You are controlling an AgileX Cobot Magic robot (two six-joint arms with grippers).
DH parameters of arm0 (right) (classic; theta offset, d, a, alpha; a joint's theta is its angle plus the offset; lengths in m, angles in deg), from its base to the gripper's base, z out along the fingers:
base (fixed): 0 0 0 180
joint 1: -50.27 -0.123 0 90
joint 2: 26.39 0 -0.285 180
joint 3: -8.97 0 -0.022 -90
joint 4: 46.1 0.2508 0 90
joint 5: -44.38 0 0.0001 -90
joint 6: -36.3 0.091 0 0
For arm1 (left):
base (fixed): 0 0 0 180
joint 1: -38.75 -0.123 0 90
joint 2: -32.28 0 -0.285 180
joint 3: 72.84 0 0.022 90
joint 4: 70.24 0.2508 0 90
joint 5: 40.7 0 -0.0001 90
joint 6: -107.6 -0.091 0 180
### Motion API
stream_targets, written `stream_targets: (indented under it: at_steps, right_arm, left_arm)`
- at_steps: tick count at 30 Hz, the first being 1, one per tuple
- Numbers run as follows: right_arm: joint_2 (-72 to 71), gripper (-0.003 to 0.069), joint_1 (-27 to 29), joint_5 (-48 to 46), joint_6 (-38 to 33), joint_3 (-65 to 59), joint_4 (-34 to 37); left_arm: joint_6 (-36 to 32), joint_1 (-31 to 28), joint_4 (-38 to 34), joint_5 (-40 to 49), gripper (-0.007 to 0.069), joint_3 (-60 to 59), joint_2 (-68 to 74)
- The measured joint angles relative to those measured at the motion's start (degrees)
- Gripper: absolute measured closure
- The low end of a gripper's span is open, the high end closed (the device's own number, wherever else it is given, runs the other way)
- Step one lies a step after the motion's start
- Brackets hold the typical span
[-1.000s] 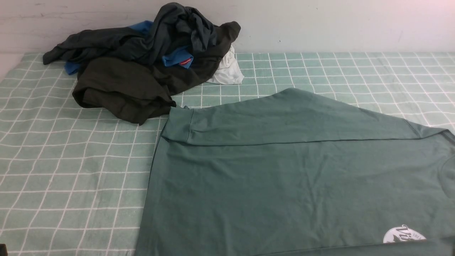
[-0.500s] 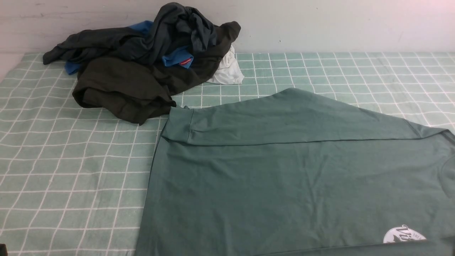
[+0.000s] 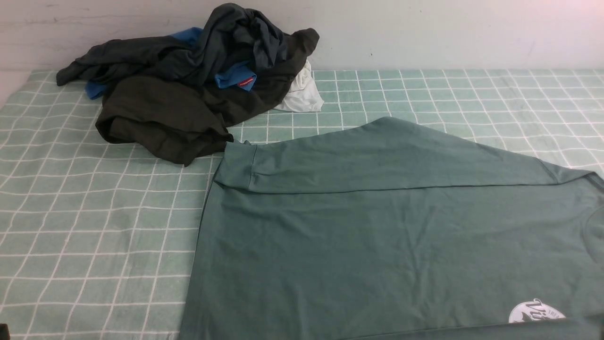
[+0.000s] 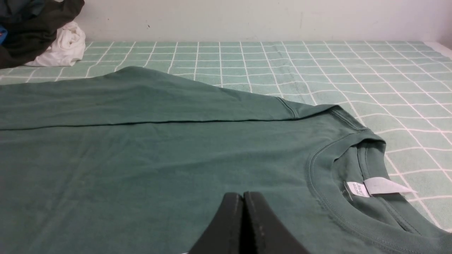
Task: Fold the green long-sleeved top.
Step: Use the left arm to clamp the cuff closest to it
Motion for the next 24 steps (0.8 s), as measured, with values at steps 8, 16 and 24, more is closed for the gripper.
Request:
stream_targets:
  at_steps: [8, 16, 24]
  right_arm:
    - [0.00, 0.0672, 0.00, -0.02, 2.24, 0.00, 1.93]
    - [0.00, 0.0672, 0.00, -0.73, 22.10, -0.05, 37.13]
    - [0.00, 0.0672, 0.00, 0.40, 23.55, 0.05, 46.46]
  left_arm:
    - [7.48, 0.00, -12.90, -1.25, 0.0627, -0.12, 0.00]
    - [21.62, 0.00, -46.41, -1.25, 0.0627, -0.58, 0.00]
    - [19.67, 0.00, -48.52, -0.76, 0.0627, -0.58, 0.00]
